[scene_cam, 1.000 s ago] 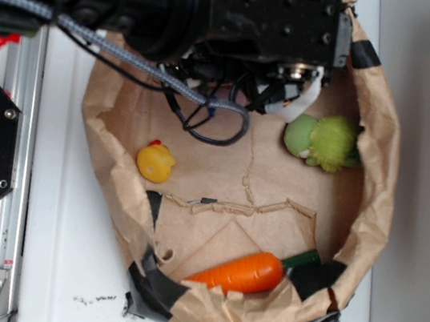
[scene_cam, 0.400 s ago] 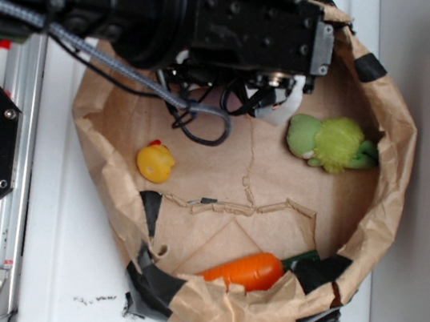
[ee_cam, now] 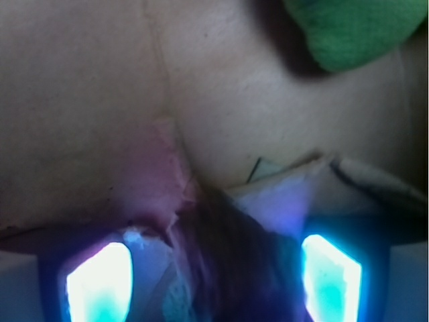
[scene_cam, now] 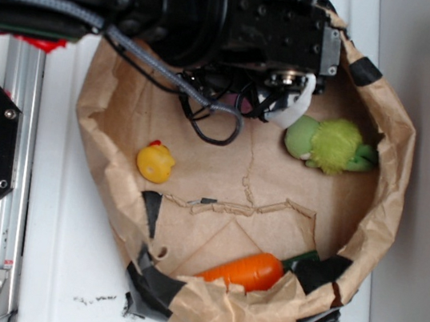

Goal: Grab the rock.

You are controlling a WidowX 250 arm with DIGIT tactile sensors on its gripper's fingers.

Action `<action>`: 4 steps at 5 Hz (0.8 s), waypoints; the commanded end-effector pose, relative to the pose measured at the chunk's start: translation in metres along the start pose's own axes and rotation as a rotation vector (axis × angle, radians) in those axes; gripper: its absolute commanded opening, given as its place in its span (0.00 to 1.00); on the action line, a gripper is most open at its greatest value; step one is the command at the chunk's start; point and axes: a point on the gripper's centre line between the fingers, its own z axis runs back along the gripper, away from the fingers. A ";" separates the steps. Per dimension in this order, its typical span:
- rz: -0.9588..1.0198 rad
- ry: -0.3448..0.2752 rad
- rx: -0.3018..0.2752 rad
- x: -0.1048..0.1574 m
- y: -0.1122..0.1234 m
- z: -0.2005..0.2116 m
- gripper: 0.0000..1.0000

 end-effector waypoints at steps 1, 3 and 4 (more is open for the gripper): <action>-0.017 0.028 -0.007 -0.014 -0.010 -0.008 0.00; -0.024 0.050 -0.022 -0.014 -0.010 -0.001 0.00; -0.010 -0.015 -0.039 -0.007 -0.015 0.026 0.00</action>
